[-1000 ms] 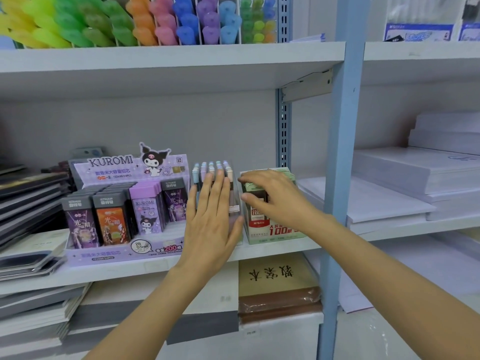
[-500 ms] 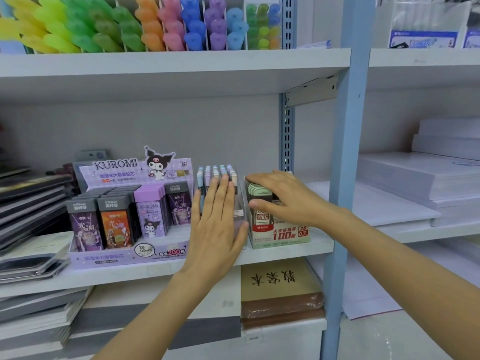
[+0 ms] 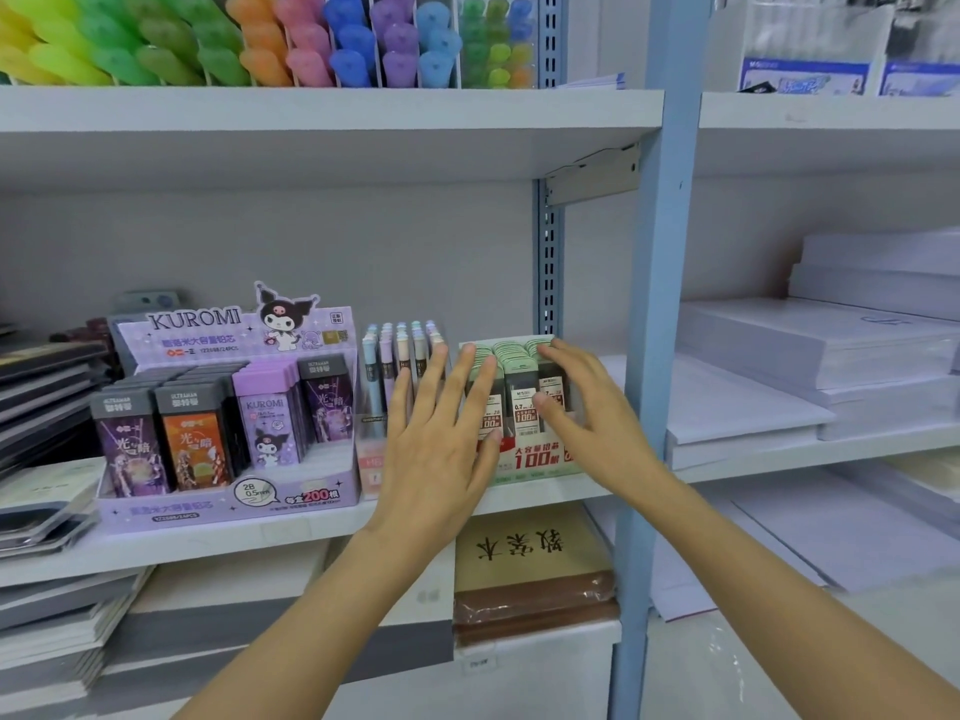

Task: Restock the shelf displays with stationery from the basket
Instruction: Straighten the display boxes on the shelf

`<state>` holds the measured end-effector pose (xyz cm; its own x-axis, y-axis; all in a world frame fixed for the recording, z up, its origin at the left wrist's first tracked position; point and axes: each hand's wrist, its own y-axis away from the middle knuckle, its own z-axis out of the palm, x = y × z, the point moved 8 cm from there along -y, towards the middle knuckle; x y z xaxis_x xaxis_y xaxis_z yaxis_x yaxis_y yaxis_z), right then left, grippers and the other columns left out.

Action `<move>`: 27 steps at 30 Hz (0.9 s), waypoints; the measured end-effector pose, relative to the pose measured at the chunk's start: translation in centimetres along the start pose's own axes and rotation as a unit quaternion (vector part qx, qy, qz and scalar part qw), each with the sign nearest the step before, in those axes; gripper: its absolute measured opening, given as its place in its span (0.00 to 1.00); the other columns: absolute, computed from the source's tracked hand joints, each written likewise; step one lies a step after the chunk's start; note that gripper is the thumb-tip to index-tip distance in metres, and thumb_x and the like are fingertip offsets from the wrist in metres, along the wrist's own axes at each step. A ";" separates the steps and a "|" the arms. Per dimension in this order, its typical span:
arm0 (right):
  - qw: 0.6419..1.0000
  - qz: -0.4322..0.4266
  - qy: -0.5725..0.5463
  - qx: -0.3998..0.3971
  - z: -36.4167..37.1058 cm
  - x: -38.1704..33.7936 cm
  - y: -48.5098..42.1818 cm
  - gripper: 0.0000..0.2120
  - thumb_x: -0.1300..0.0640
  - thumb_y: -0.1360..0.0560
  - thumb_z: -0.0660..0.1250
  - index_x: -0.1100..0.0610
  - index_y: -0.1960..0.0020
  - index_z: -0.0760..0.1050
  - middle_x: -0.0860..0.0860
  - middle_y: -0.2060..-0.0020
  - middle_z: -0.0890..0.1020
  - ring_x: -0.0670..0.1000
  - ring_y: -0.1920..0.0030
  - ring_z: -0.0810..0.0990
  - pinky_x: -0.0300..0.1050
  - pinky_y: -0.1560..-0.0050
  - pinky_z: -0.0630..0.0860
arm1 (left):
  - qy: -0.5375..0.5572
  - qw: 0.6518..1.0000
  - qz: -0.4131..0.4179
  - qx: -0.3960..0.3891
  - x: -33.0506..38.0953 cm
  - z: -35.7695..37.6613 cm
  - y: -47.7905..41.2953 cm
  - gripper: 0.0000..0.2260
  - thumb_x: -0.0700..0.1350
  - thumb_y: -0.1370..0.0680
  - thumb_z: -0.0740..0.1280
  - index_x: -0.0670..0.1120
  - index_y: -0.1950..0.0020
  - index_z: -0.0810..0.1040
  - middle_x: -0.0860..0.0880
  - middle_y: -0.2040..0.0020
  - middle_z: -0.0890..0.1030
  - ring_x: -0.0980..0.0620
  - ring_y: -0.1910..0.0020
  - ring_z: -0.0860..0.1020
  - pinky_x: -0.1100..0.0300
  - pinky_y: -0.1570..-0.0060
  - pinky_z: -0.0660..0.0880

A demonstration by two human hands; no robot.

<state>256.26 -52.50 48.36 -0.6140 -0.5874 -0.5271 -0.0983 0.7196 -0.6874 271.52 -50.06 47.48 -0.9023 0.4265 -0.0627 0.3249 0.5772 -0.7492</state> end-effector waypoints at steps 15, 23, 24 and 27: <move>0.981 -0.091 0.171 0.009 0.0 -0.9 3.5 0.21 0.47 0.21 0.60 0.55 0.32 0.72 0.49 0.35 0.74 0.50 0.32 0.69 0.52 0.31 0.64 | 0.002 1.000 0.015 0.021 0.3 0.1 1.1 0.30 0.54 0.19 0.55 0.46 0.20 0.49 0.46 0.20 0.48 0.46 0.21 0.44 0.45 0.24 0.45; 0.982 -0.111 0.153 0.024 -0.5 -1.1 3.4 0.15 0.54 0.23 0.67 0.56 0.38 0.76 0.48 0.45 0.79 0.48 0.41 0.72 0.46 0.40 0.68 | -0.011 0.999 0.031 -0.005 0.6 0.5 1.5 0.32 0.52 0.19 0.60 0.45 0.20 0.50 0.47 0.20 0.47 0.47 0.21 0.44 0.44 0.24 0.46; 0.987 -0.100 0.128 0.004 -0.3 -0.9 3.1 0.13 0.56 0.23 0.68 0.56 0.39 0.77 0.48 0.46 0.79 0.47 0.42 0.72 0.45 0.41 0.69 | -0.016 0.999 0.030 -0.007 0.6 0.6 1.4 0.32 0.52 0.19 0.60 0.45 0.20 0.50 0.47 0.20 0.47 0.46 0.21 0.44 0.44 0.24 0.46; 0.993 -0.096 0.074 -0.002 -0.4 -1.0 2.6 0.06 0.60 0.24 0.68 0.56 0.47 0.79 0.48 0.52 0.80 0.46 0.47 0.72 0.41 0.44 0.69 | -0.022 0.999 0.027 -0.007 0.4 0.5 1.5 0.32 0.52 0.20 0.61 0.45 0.20 0.50 0.47 0.20 0.48 0.46 0.21 0.44 0.44 0.24 0.43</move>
<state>256.36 -49.86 47.29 -0.6924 -0.6530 -0.3068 -0.2283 0.6016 -0.7654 271.48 -49.37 45.97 -0.8948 0.4265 -0.1323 0.3772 0.5635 -0.7349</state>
